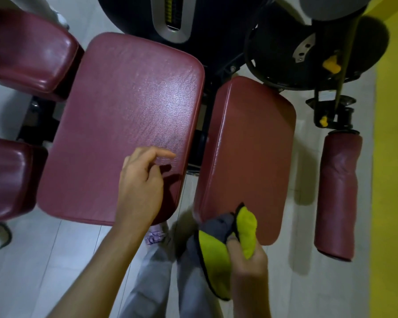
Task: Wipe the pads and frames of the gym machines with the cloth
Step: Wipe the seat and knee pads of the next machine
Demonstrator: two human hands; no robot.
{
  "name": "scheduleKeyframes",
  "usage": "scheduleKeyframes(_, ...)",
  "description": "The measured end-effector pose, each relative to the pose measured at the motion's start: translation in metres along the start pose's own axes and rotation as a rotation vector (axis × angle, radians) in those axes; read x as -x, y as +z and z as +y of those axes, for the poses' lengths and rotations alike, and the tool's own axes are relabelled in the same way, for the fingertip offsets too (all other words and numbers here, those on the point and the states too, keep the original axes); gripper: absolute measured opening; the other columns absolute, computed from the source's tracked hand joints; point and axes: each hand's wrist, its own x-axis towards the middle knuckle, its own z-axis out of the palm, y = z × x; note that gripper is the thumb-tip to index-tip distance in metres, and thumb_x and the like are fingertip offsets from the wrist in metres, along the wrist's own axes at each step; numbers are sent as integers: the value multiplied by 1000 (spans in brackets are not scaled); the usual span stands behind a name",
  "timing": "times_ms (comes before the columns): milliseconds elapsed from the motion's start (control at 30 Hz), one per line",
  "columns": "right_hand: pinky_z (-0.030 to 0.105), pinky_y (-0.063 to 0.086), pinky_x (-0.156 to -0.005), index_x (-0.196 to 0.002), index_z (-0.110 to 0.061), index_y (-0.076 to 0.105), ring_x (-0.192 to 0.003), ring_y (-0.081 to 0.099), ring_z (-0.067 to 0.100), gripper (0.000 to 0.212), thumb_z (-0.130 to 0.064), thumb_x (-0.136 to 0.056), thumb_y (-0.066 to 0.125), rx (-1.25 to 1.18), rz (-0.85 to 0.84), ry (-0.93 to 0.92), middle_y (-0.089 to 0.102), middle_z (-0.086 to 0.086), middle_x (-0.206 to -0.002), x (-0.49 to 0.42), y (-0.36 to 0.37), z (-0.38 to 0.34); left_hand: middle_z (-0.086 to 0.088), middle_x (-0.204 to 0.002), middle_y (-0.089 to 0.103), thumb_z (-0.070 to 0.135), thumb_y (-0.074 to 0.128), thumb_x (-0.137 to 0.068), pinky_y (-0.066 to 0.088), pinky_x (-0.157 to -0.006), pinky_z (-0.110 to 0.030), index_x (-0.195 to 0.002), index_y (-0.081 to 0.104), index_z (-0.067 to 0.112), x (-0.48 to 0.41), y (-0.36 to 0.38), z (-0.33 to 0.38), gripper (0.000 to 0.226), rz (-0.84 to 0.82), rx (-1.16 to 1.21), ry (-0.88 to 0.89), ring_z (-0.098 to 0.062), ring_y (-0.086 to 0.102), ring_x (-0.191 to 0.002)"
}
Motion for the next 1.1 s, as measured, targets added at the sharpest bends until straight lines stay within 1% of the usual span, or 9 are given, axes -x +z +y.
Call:
scheduleKeyframes(67, 15, 55, -74, -109, -55, 70, -83, 69, 1, 50, -26, -69, 76, 135, -137, -236, 76, -19, -93, 3, 1, -8, 22, -102, 59, -5, 42, -87, 33, -88, -6, -97, 70, 36, 1, 0, 1, 50, -8, -29, 3, -13, 52, -106)
scheduleKeyframes(133, 16, 53, -89, -122, -64, 58, -107, 67, 1, 72, -15, -73, 77, 406, -158, -490, 71, -28, -115, -7, 4, 2, 23, -102, 59, -8, 44, -88, 31, -87, -4, -96, 70, 35, 2, -1, 2, 51, -23, -51, 10, -11, 51, -105)
scheduleKeyframes(233, 39, 37, -118, -133, -37, 60, -143, 48, 22, 52, -16, -85, 59, 818, -257, -1013, 57, -6, -149, -30, 16, 38, 22, -102, 60, -7, 43, -88, 30, -87, -3, -94, 70, 37, 0, -2, 2, 52, -33, -60, 27, -11, 52, -105)
scheduleKeyframes(333, 60, 26, -120, -109, -26, 73, -153, 31, 27, 42, -15, -74, 52, 1153, -399, -1126, 45, -3, -159, -42, 23, 56, 17, -103, 63, 3, 40, -89, 31, -88, -4, -93, 70, 39, -4, -4, 1, 47, -34, -76, 34, -12, 53, -105)
scheduleKeyframes(467, 62, 22, -121, -105, -23, 75, -154, 29, 25, 39, -11, -77, 51, 1244, -479, -1269, 45, -4, -160, -68, 19, 48, 17, -102, 64, 2, 43, -99, 30, -88, -3, -96, 72, 32, -10, -4, 2, 42, -42, -95, 51, -9, 52, -103)
scheduleKeyframes(600, 59, 11, -126, -127, -24, 68, -159, 15, 23, 77, 3, -54, 64, 1038, -431, -1137, 35, -4, -165, -105, 34, 8, 19, -99, 62, 2, 42, -101, 31, -85, -5, -98, 72, 26, -14, 0, 2, 39, -43, -87, 76, -6, 50, -99)
scheduleKeyframes(767, 56, 12, -127, -142, -24, 58, -158, 14, 15, 88, 15, -64, 48, 569, -60, -709, 36, -8, -164, -167, 81, -45, 19, -98, 63, 8, 37, -96, 36, -85, -9, -99, 72, 22, -17, 12, 7, 37, -45, -55, 74, -4, 52, -101)
scheduleKeyframes(1000, 63, 17, -123, -142, -22, 60, -159, 12, 24, 84, 10, -65, 56, 614, -157, -826, 26, -5, -169, -117, 57, 14, 12, -98, 66, 7, 37, -89, 41, -84, -14, -99, 72, 21, -20, 36, 22, 40, -92, -53, 71, -11, 55, -101)
scheduleKeyframes(1100, 67, 23, -119, -142, -25, 57, -158, 19, 31, 67, -15, -76, 63, 681, -142, -882, 27, -1, -169, -85, 37, 55, 11, -98, 65, 5, 36, -87, 38, -83, -9, -102, 73, 20, -24, 44, 28, 42, -106, -22, 63, -11, 55, -101)
